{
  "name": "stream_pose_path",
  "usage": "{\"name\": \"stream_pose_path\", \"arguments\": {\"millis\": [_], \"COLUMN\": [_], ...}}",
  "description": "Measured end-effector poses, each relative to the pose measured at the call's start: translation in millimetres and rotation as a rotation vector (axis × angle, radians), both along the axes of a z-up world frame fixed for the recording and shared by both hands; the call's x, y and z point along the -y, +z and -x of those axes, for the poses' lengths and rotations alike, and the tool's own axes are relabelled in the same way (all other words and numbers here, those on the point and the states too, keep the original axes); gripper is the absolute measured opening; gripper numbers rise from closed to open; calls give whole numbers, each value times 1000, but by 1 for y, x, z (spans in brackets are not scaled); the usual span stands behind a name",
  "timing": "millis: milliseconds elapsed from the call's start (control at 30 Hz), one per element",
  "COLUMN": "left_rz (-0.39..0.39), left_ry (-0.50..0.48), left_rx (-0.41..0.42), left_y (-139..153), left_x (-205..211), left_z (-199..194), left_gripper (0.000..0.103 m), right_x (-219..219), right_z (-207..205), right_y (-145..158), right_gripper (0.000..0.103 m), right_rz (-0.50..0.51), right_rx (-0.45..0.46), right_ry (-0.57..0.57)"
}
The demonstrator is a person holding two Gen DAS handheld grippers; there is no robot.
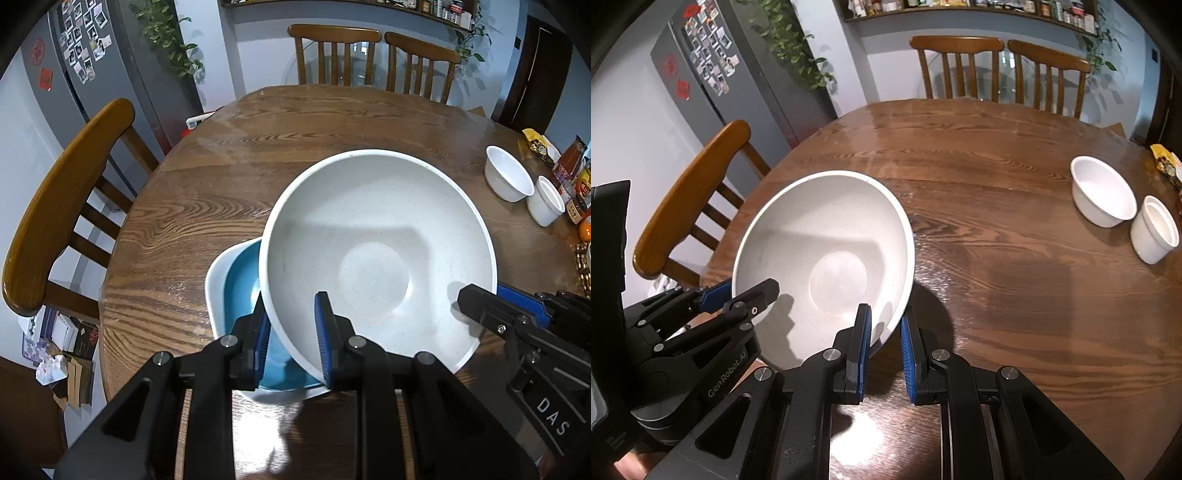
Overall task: Organize plates and bowls
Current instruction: 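Lower the large white bowl onto the table beside the plate stack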
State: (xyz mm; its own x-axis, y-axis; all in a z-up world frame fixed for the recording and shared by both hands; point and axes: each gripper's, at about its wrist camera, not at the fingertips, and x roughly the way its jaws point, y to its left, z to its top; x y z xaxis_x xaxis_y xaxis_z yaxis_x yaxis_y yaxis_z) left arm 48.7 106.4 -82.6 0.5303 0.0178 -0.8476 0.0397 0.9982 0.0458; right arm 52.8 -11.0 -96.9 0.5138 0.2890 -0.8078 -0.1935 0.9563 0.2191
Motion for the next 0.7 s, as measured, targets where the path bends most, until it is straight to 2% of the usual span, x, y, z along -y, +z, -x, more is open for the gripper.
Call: {"name": "stream_pose_path", "arguments": {"millis": [500, 700], "left_rz": [-5, -2], "left_ry": [42, 19], "left_rx": [-31, -7], "left_y": [-12, -3], "left_x": [-33, -22], "left_z": [-2, 0], "left_gripper": [21, 21], "right_x": [-33, -29], "right_z": [-9, -3], "right_y": [-8, 0], "right_gripper": [17, 17], "right_rz": [6, 13], "right_rx": [-28, 3], "right_ry": [49, 34]}}
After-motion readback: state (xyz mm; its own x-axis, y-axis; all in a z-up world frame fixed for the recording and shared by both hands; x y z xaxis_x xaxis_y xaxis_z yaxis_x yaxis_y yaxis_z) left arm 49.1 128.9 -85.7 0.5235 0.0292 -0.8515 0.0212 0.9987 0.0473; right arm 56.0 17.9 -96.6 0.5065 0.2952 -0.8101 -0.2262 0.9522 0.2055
